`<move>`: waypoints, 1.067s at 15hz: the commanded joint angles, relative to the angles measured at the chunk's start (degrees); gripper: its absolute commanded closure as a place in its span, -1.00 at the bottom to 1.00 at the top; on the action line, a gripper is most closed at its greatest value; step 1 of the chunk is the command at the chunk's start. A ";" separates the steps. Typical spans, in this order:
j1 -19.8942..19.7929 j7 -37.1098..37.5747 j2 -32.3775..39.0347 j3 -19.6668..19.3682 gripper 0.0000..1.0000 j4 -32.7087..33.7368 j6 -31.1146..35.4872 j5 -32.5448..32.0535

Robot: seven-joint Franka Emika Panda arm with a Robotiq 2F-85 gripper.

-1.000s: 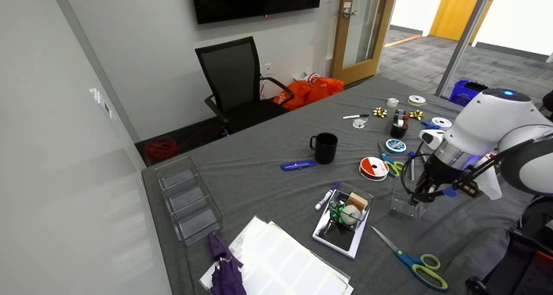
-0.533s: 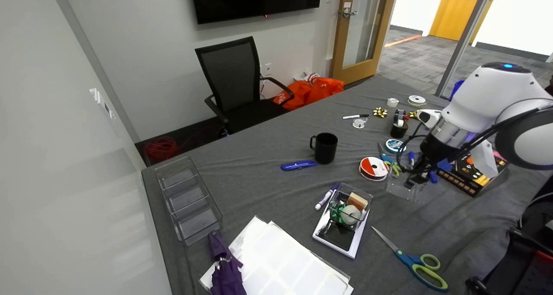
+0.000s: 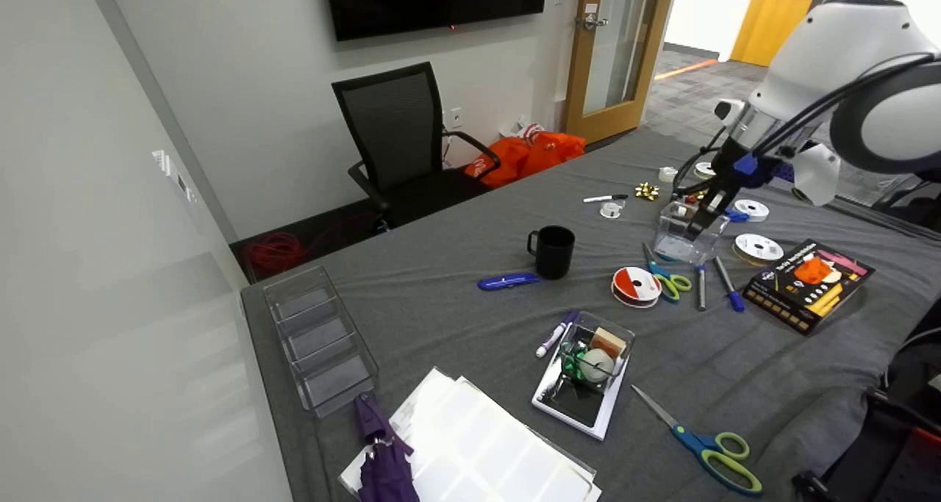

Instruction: Pick up the empty clear case and move it forward

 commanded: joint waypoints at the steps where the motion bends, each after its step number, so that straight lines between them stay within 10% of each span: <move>1: -2.88 3.01 1.49 2.93 0.98 5.24 -6.77 0.60; 10: 5.62 10.81 -1.94 -6.88 0.98 12.00 -6.73 2.23; 16: 19.39 11.00 -8.47 -22.83 0.98 17.56 -6.55 11.99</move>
